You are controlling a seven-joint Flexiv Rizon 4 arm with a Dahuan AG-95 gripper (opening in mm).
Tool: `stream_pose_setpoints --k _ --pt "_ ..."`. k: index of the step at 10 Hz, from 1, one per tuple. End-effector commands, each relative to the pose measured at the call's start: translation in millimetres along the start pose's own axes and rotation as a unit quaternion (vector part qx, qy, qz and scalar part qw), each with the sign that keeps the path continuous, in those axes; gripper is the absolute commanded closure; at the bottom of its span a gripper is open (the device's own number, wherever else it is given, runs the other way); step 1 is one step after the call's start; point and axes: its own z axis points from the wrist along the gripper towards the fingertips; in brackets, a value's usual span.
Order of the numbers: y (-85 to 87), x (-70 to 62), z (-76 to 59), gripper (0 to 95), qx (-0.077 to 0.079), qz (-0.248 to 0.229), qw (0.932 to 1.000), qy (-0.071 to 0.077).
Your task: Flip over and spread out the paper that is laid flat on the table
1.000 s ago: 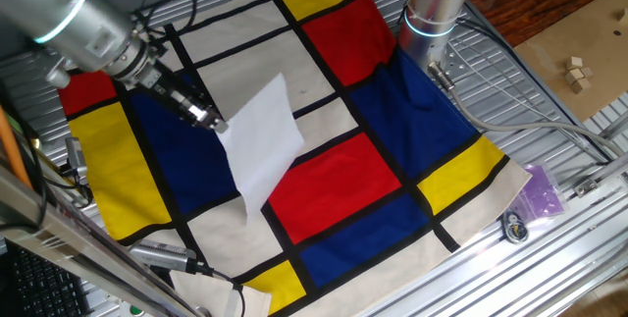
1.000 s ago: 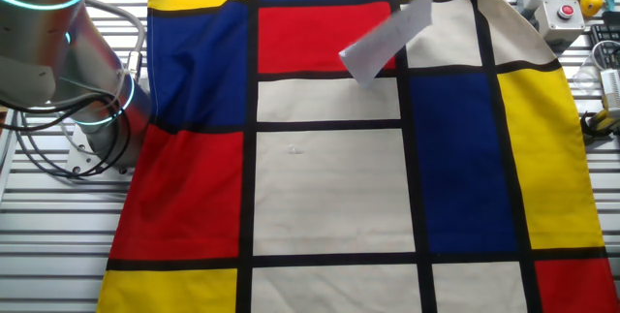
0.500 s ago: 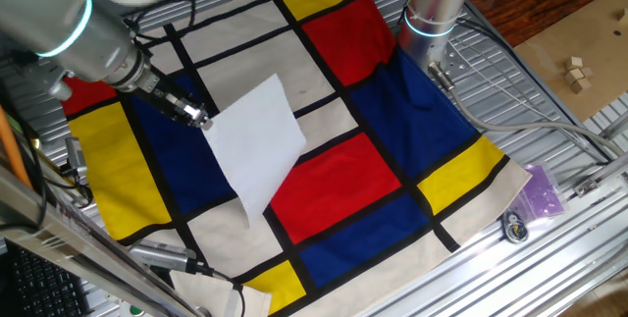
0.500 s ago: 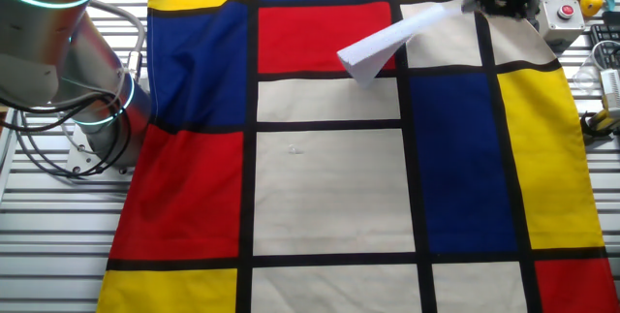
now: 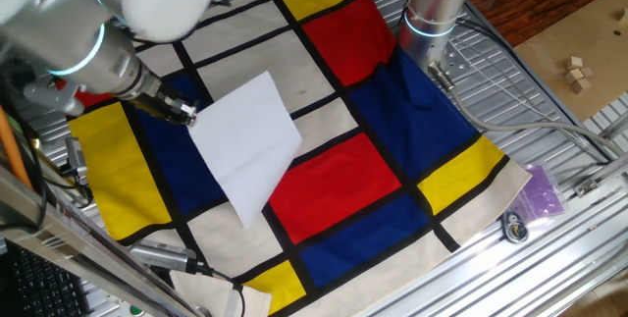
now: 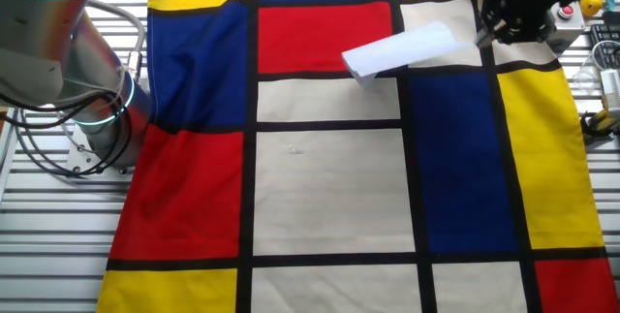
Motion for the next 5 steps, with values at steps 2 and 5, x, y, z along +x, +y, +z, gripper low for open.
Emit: stream_pose_setpoints --k 2,5 --pt "-18.0 4.1 19.6 95.0 0.085 -0.074 0.9936 0.005" --pt "-26.6 6.3 30.6 95.0 0.089 -0.076 0.9931 0.001"
